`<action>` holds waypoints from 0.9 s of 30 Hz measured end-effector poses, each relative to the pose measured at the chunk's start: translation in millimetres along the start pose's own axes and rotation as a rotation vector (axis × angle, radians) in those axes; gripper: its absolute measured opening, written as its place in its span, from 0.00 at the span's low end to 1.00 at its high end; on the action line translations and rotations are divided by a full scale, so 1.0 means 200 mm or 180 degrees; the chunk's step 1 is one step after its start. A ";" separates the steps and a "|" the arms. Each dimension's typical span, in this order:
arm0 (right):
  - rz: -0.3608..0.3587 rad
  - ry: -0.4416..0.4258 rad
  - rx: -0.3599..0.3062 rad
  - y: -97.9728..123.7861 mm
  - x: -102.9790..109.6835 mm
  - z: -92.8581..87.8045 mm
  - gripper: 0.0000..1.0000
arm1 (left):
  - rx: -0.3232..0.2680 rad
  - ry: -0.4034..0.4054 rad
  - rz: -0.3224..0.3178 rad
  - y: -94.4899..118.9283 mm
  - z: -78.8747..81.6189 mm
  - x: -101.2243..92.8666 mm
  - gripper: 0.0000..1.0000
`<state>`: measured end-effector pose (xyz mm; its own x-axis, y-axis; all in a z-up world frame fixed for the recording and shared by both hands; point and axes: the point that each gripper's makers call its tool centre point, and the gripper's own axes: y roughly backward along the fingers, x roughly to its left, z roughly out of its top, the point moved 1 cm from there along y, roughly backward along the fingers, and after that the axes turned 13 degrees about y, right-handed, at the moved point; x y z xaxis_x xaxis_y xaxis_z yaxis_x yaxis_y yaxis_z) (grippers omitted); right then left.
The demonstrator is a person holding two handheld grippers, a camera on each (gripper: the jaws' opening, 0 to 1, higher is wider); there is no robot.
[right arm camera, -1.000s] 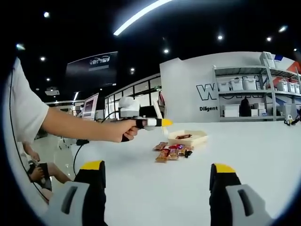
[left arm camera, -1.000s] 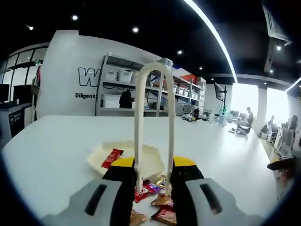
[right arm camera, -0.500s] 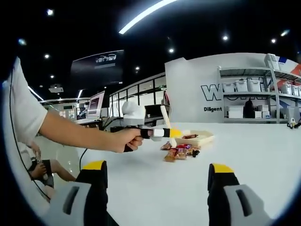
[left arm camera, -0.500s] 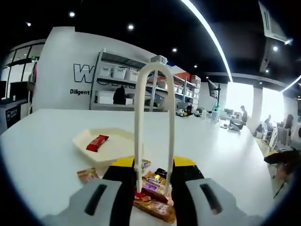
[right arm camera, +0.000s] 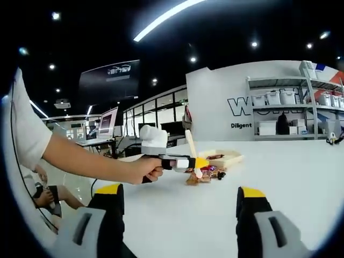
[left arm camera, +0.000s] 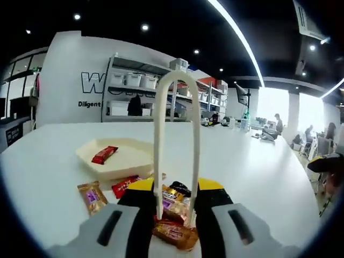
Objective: Place the target food into the container with the food tongs after gripping and lifting it, then release it inside without dropping or visibly crushing the food.
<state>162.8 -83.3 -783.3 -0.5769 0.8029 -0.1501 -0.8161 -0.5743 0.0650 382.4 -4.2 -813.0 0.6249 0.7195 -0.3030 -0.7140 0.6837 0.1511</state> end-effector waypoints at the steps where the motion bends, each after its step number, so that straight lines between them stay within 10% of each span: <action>1: -0.0002 0.0004 0.0004 0.00 0.00 0.00 0.83 | 0.0002 -0.0004 0.0007 0.00 0.00 0.00 0.26; 27: 0.0090 -0.0053 0.0025 0.00 0.04 0.00 0.76 | 0.0253 -0.0376 -0.0723 0.27 -0.07 -0.11 0.27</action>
<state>158.1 -76.3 -785.4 -0.6001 0.7890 -0.1317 -0.7997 -0.5954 0.0768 326.5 14.7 -810.5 0.8021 0.5526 -0.2263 -0.5271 0.8333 0.1665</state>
